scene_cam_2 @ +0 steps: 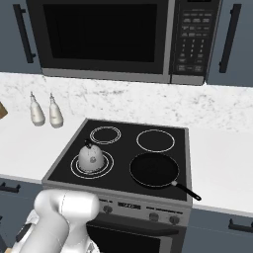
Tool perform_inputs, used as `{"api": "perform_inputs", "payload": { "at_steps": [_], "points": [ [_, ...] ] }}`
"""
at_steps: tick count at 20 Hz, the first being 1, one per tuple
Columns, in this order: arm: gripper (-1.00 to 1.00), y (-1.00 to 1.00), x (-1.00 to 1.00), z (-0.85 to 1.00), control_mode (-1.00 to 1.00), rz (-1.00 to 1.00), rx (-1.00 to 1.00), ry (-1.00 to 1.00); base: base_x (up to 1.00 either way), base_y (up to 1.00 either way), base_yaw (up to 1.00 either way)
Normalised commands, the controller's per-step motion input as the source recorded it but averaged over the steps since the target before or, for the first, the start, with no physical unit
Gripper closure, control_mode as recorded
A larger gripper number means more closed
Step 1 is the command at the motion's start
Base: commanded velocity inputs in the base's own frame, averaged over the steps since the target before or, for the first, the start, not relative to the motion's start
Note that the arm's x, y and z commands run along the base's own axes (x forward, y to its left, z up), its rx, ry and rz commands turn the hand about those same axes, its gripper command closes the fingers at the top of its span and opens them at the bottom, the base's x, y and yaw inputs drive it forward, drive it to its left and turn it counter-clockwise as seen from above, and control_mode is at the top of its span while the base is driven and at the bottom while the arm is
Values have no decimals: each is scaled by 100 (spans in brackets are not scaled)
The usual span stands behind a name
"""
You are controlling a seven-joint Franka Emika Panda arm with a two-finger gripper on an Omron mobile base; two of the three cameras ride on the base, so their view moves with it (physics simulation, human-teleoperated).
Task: Pick the kettle from the counter and place it on a stove burner. Then turn the burner on.
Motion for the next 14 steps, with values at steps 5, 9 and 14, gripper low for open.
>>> {"api": "perform_inputs", "payload": {
  "at_steps": [5, 9, 14],
  "points": [
    [100, -24, 78, 71, -100, 21, -6, 22, 0, 0, 0],
    [100, -31, 91, 72, -100, 20, -11, 25, 0, 0, 0],
    [100, -28, 89, 79, -100, 16, -18, 28, 0, 0, 0]
  ]
}}
